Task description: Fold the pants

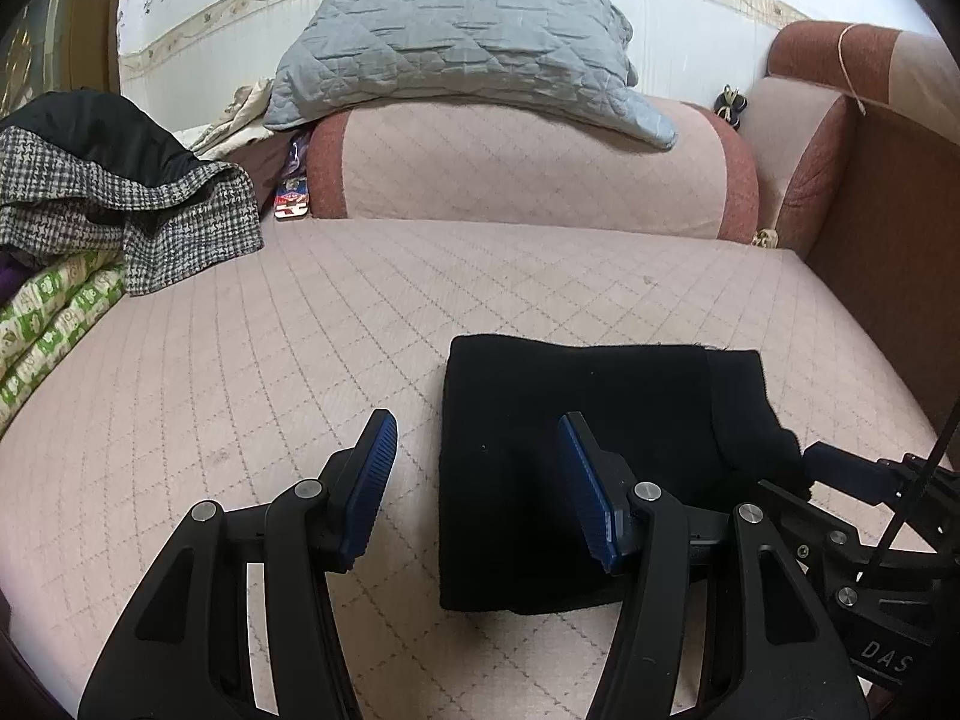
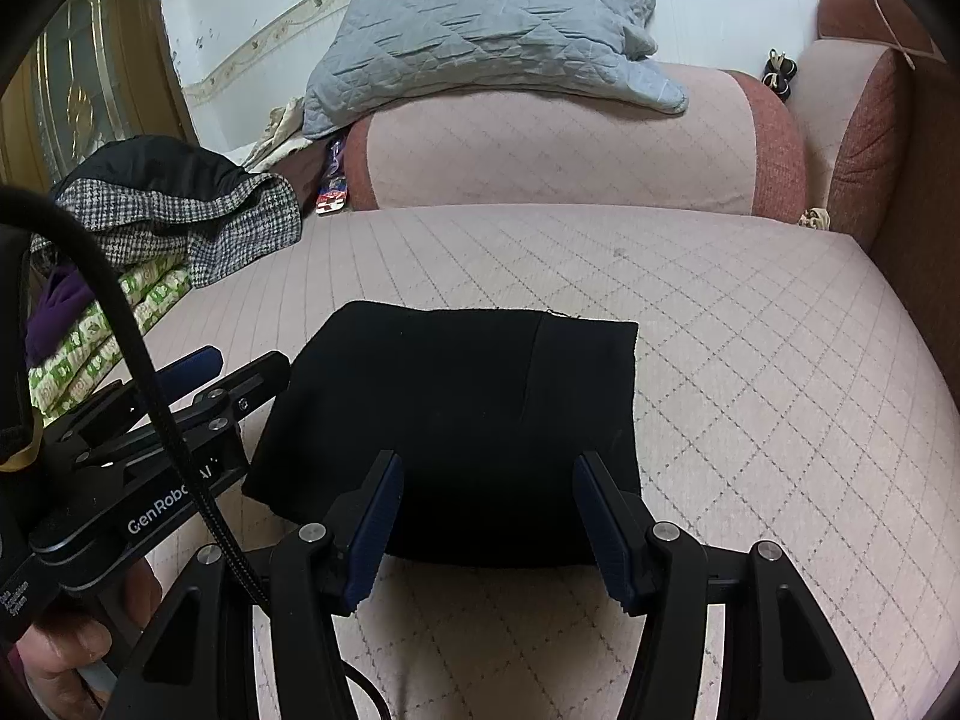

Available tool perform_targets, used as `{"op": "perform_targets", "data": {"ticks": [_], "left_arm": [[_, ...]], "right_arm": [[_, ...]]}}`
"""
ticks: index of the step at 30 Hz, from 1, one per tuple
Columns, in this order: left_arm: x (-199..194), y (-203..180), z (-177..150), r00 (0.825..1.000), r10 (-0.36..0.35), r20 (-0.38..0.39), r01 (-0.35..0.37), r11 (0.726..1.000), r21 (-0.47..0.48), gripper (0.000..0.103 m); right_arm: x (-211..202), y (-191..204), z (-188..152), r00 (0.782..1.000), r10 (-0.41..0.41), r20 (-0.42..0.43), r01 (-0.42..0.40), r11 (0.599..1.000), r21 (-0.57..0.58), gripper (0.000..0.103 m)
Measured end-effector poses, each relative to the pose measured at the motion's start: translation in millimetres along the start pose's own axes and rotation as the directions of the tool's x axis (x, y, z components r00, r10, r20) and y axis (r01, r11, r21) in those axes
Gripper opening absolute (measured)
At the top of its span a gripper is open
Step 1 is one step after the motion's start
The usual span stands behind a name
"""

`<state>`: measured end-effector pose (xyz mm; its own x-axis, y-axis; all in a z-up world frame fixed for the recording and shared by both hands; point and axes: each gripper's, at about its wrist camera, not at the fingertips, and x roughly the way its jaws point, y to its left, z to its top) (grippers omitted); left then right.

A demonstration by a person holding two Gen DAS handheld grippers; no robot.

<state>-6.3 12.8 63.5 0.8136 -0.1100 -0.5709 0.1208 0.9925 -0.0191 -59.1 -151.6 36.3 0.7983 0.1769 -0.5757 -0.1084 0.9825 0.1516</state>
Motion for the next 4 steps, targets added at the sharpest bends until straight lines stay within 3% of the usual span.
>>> {"op": "perform_targets", "data": {"ticks": [4], "left_arm": [[-11.2, -0.2, -7.8, 1.0, -0.01, -0.015, 0.009, 1.0, -0.011, 0.056]], "right_arm": [[-9.0, -0.9, -2.7, 1.0, -0.007, -0.001, 0.007, 1.0, -0.007, 0.057]]}}
